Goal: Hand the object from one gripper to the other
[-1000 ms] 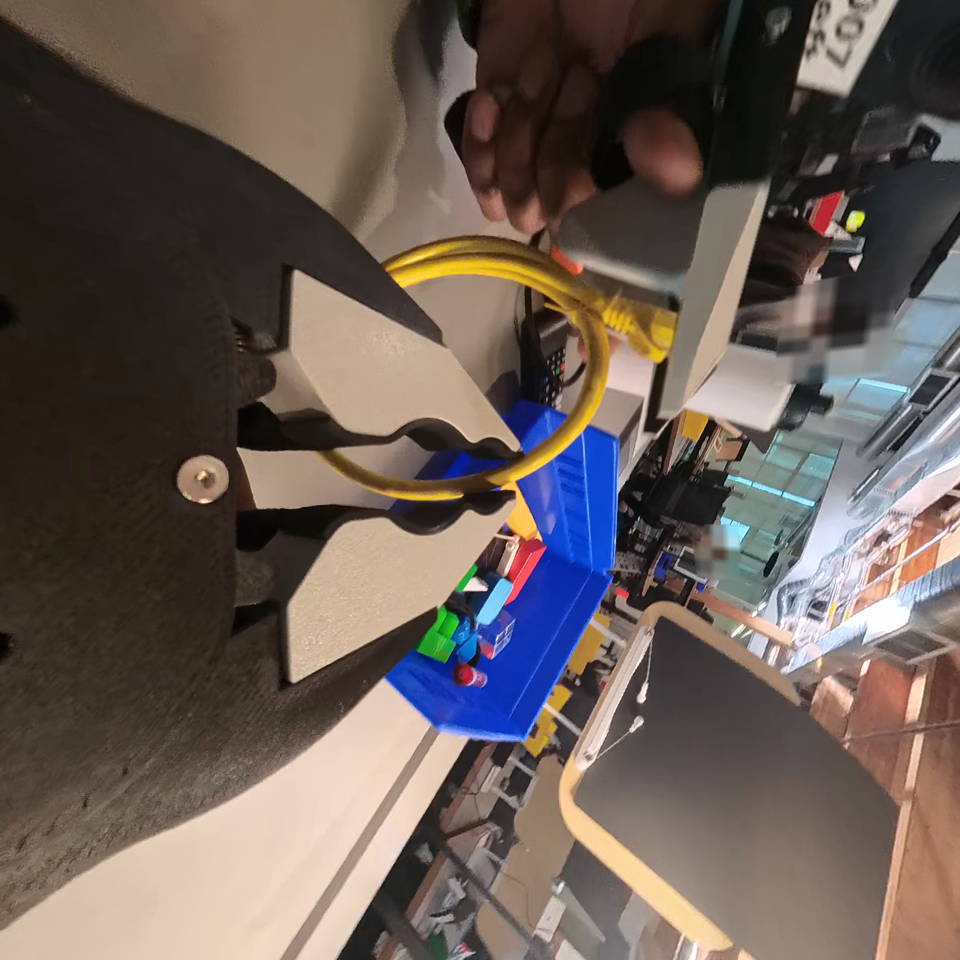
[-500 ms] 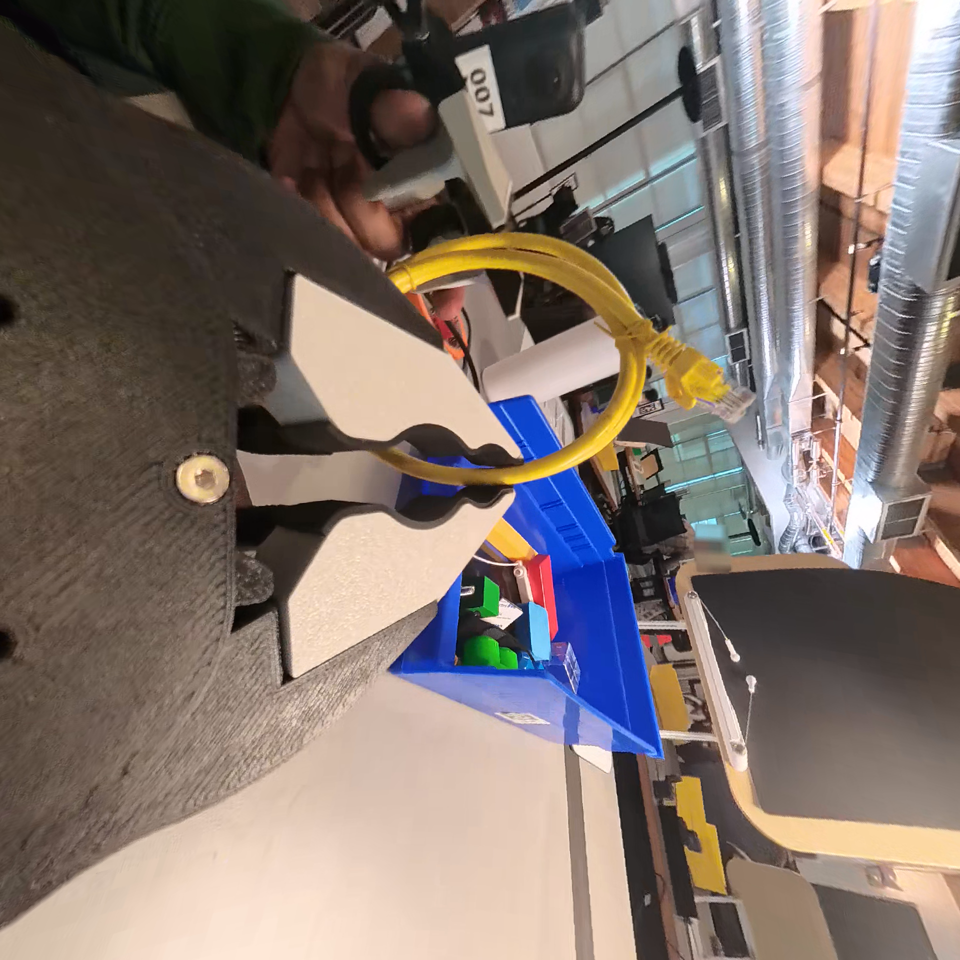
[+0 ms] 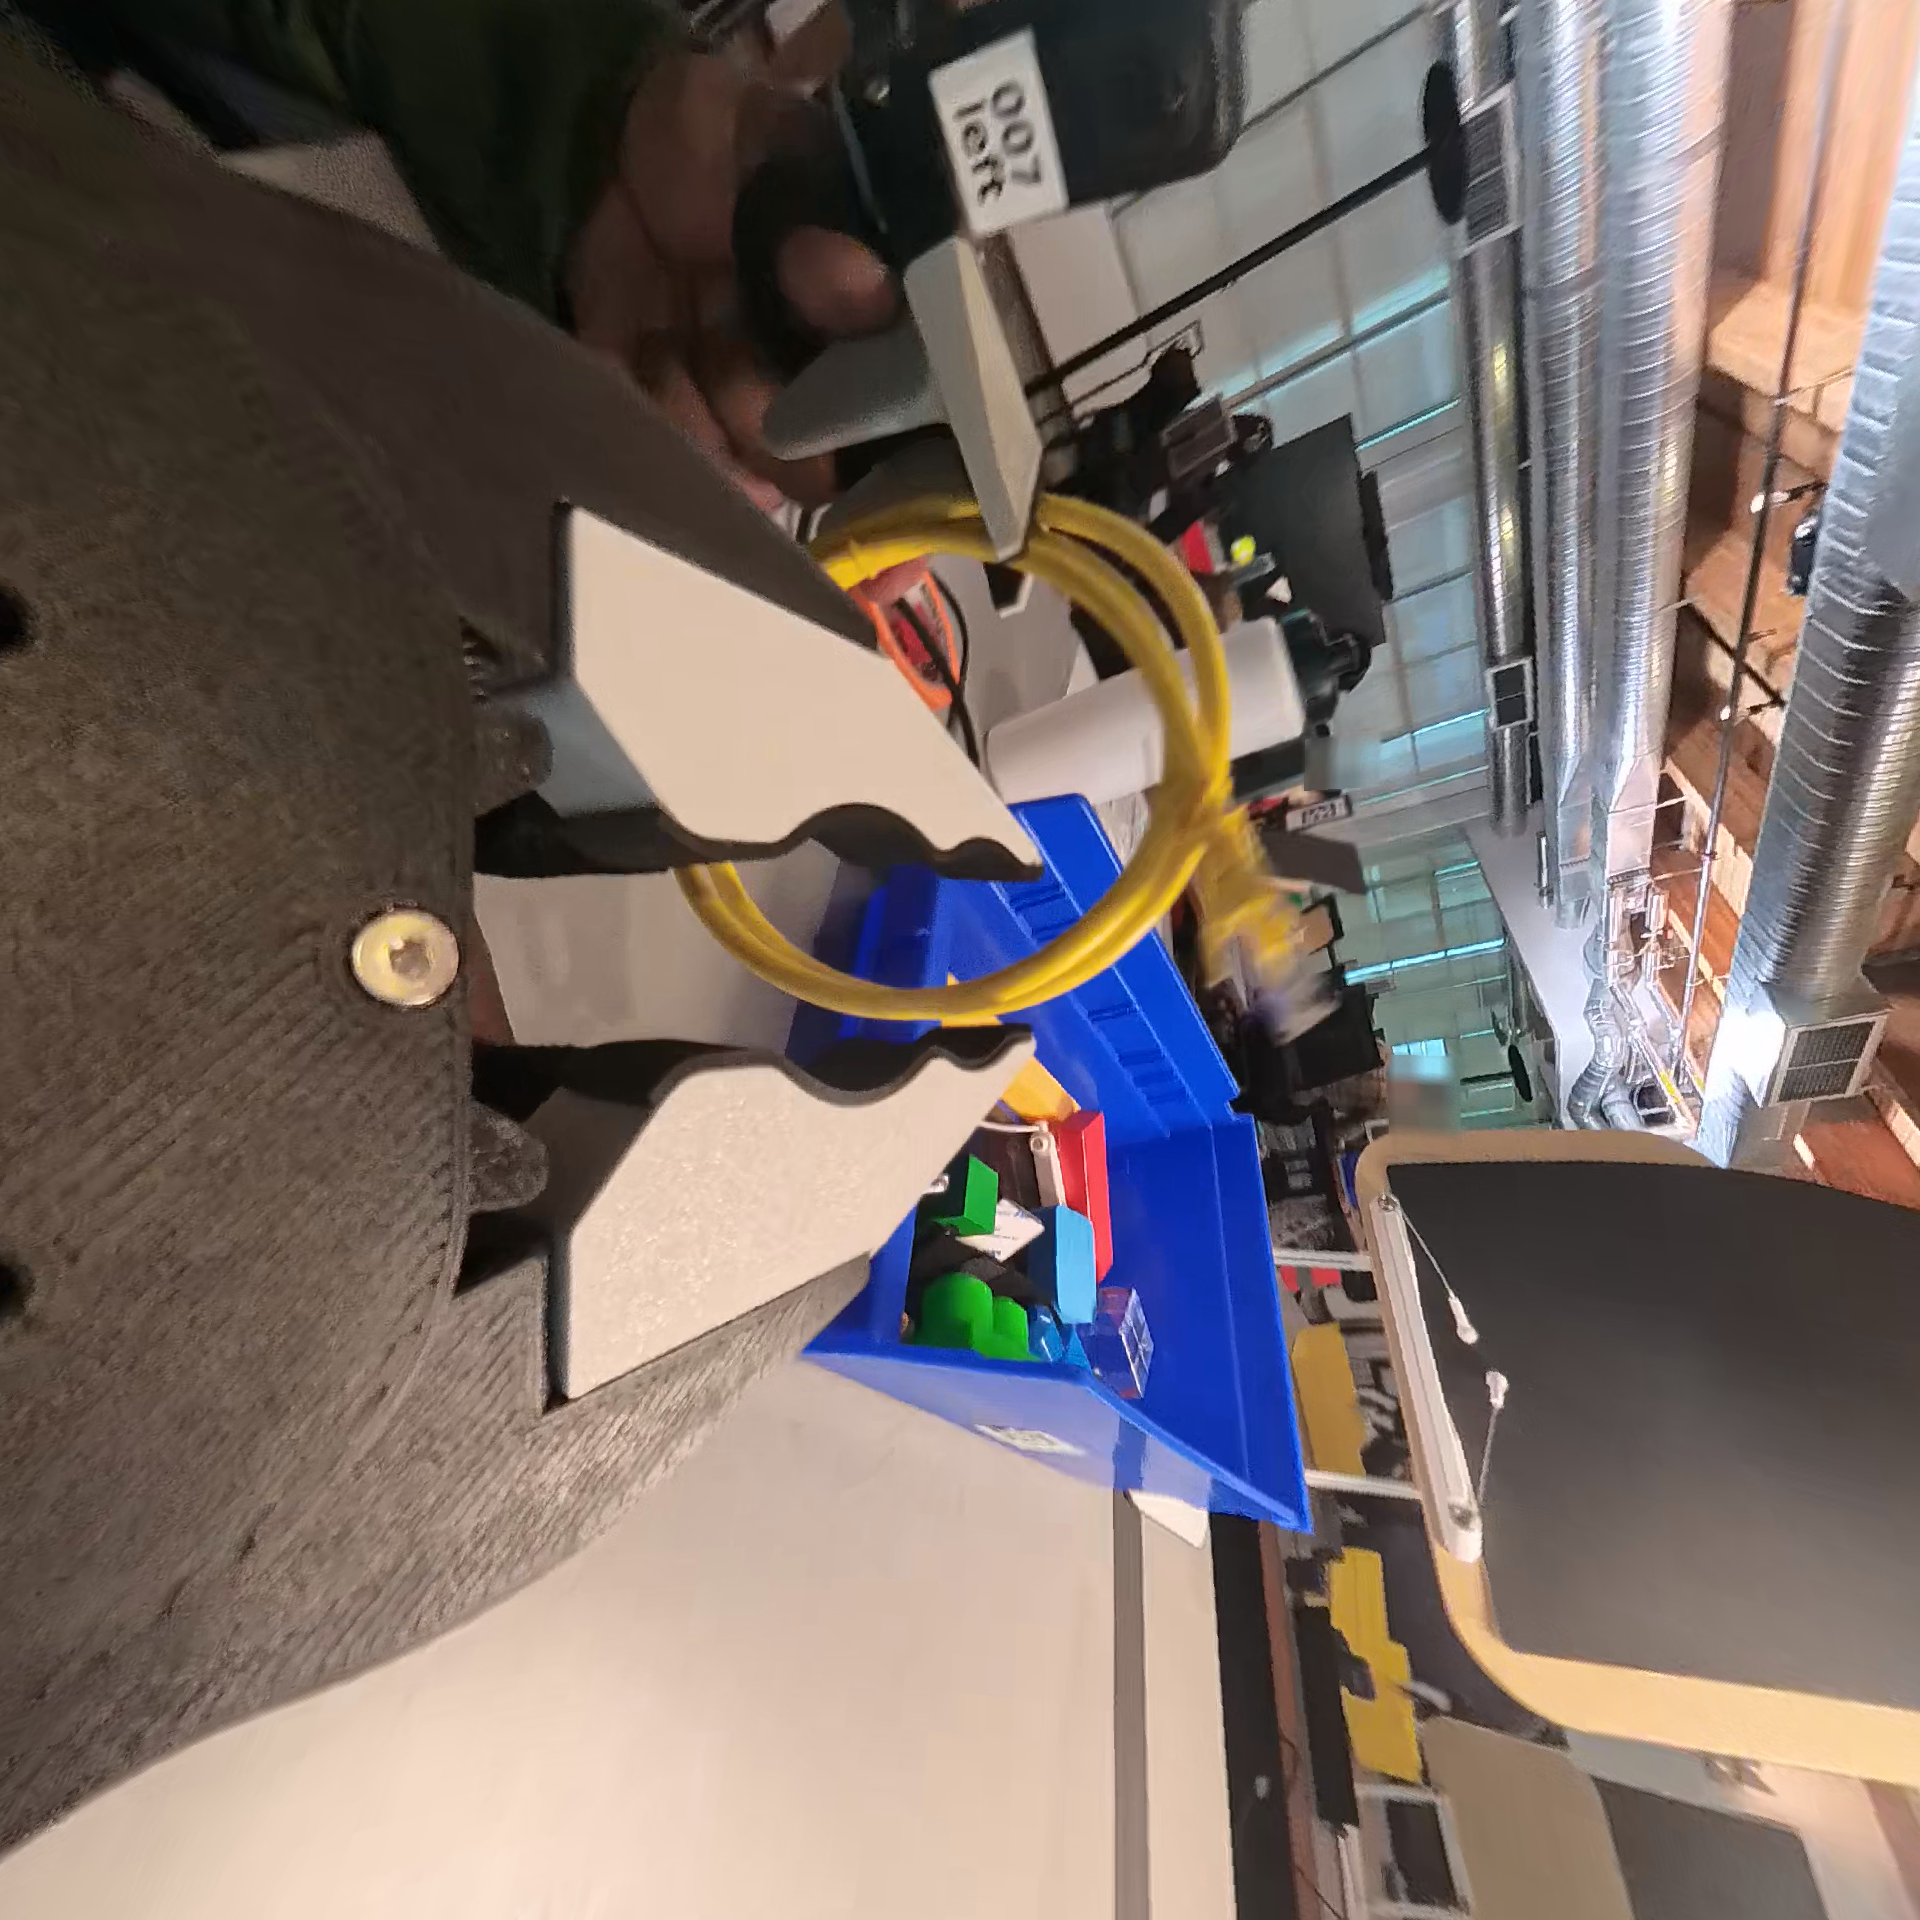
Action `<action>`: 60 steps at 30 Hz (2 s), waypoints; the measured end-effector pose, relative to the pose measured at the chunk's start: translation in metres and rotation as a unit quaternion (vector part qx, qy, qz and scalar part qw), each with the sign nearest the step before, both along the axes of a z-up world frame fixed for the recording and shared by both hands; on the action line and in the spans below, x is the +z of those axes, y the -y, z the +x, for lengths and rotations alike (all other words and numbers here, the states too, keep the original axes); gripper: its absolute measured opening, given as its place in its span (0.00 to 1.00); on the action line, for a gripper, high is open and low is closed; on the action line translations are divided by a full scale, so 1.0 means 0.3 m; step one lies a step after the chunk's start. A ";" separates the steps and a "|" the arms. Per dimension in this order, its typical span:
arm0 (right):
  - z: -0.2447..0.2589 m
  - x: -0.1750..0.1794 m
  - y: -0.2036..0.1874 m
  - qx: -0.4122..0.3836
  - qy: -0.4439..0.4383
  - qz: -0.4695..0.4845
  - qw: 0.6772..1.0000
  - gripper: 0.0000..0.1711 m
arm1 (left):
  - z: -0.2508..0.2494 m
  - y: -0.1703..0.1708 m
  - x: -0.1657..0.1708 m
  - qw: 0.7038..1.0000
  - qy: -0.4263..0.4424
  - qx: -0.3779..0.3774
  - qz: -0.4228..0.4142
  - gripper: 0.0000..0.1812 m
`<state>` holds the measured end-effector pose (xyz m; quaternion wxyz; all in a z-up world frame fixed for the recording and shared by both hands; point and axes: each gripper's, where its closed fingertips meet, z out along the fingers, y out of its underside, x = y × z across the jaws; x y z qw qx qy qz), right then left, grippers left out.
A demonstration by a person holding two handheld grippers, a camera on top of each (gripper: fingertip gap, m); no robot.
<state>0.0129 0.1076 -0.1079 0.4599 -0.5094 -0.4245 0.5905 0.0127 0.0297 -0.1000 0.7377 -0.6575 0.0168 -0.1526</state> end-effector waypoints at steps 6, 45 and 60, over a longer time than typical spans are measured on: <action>0.002 0.014 0.058 -0.037 -0.004 0.151 0.988 0.22 | -0.055 -0.012 -0.015 0.990 -0.092 0.101 -0.016 0.04; 0.005 -0.017 -0.070 -0.061 0.014 0.009 0.998 0.08 | -0.010 0.052 0.113 0.994 -0.008 0.029 0.107 0.15; 0.003 -0.016 -0.064 -0.049 0.010 -0.004 0.999 0.08 | 0.068 -0.005 0.014 0.999 -0.044 -0.022 0.023 0.17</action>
